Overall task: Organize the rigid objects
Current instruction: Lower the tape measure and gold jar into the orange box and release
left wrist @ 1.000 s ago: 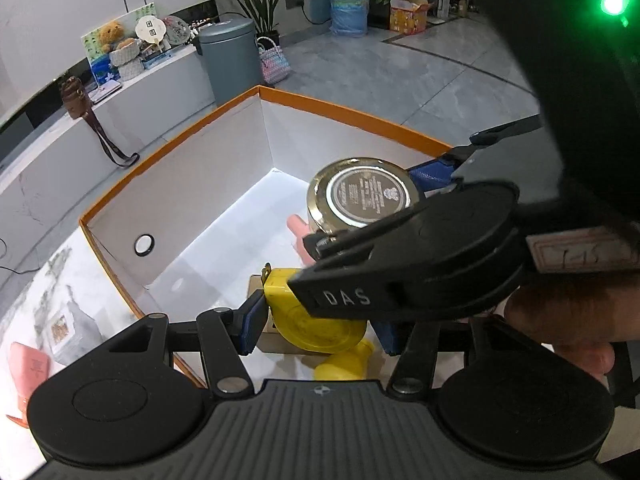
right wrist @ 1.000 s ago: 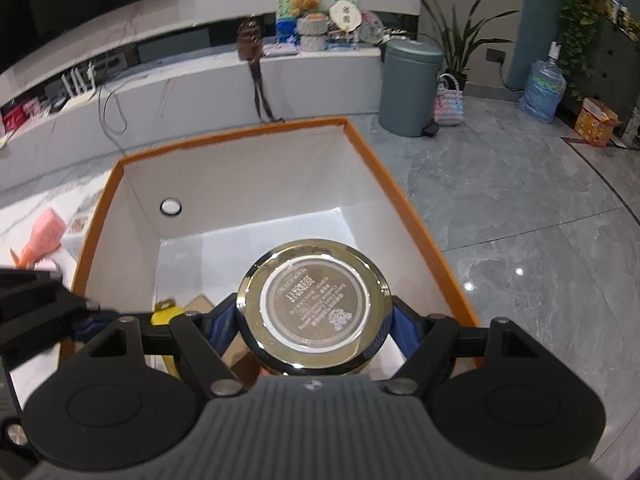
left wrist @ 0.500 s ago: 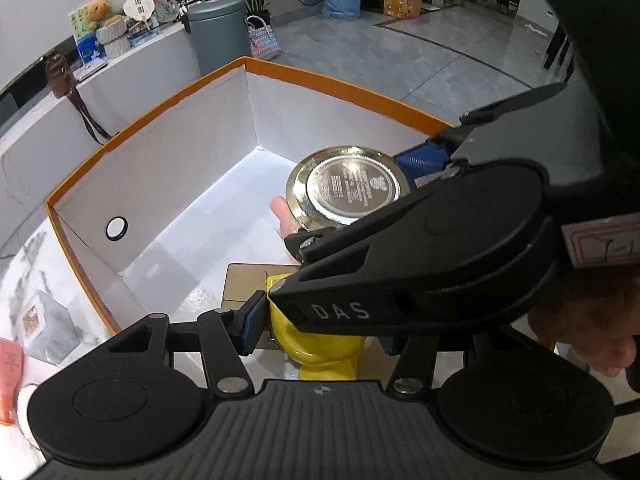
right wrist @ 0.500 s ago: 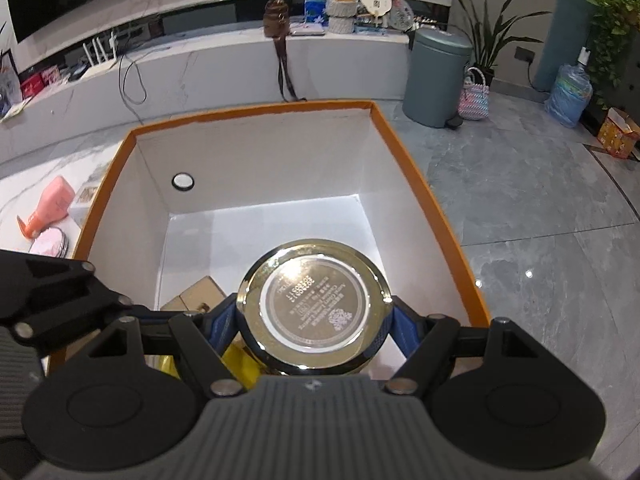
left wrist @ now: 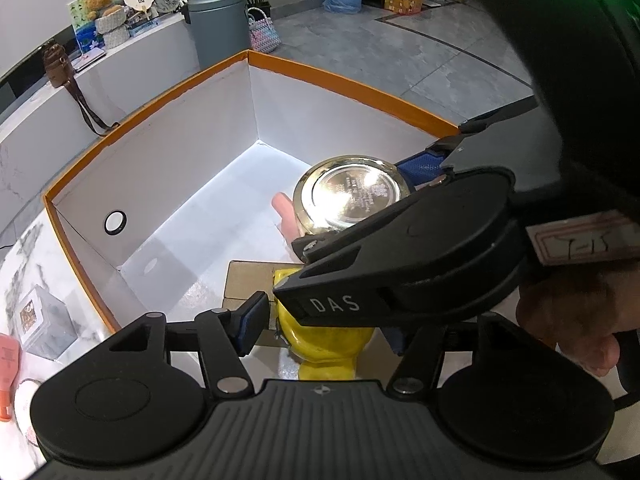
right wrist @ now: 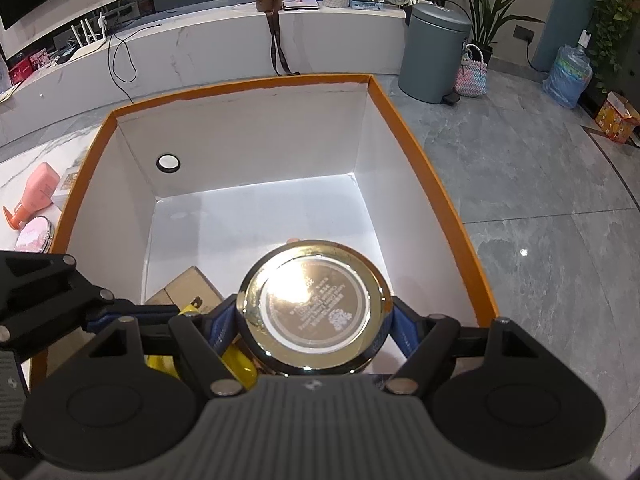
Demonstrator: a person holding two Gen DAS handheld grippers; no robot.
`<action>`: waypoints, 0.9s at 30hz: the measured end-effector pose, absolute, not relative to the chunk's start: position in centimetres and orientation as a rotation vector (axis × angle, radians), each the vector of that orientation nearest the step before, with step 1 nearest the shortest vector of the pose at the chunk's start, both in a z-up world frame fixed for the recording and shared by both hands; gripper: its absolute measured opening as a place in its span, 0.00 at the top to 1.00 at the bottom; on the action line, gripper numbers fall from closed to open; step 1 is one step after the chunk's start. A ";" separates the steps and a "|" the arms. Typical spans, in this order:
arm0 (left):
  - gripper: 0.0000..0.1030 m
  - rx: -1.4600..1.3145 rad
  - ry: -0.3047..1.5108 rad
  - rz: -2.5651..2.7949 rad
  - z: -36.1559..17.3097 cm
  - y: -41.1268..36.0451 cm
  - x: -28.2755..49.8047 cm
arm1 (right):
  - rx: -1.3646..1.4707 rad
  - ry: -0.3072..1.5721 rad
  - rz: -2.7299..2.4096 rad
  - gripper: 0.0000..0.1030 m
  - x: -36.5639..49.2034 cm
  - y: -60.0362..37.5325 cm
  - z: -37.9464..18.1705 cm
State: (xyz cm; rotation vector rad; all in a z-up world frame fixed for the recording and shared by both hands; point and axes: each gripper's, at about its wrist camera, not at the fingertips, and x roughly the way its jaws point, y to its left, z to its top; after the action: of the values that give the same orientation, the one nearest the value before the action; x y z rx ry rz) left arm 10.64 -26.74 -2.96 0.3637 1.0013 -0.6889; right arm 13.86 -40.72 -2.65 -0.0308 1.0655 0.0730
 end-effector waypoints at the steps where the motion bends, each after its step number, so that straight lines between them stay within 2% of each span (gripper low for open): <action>1: 0.27 0.363 1.004 -0.695 -2.9 -26.7 10.6 | -0.027 1.063 0.076 0.25 13.8 -40.8 -2.6; 3: 0.22 0.346 1.004 -0.709 -2.6 -26.6 10.6 | -0.005 1.052 0.082 0.22 13.8 -41.1 -2.3; 5: 0.20 0.328 1.004 -0.716 -2.3 -26.5 10.5 | 0.008 1.033 0.084 0.13 13.6 -41.3 -1.8; 8: 0.16 0.302 1.005 -0.727 -2.0 -26.2 10.5 | 0.019 0.999 0.069 0.13 13.3 -41.7 -1.0; 15: 0.16 0.198 1.009 -0.780 -0.9 -25.5 10.4 | 0.076 0.922 0.007 0.13 12.5 -43.3 1.0; 27: 0.16 0.075 0.899 -0.807 2.7 -22.5 9.6 | 0.173 0.806 -0.061 0.13 11.3 -43.9 3.7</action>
State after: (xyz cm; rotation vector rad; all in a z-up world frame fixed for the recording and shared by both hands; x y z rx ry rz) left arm 9.57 -22.50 2.65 0.0755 0.8993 -0.8073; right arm 11.28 -43.89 3.72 0.1730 0.8057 -0.0609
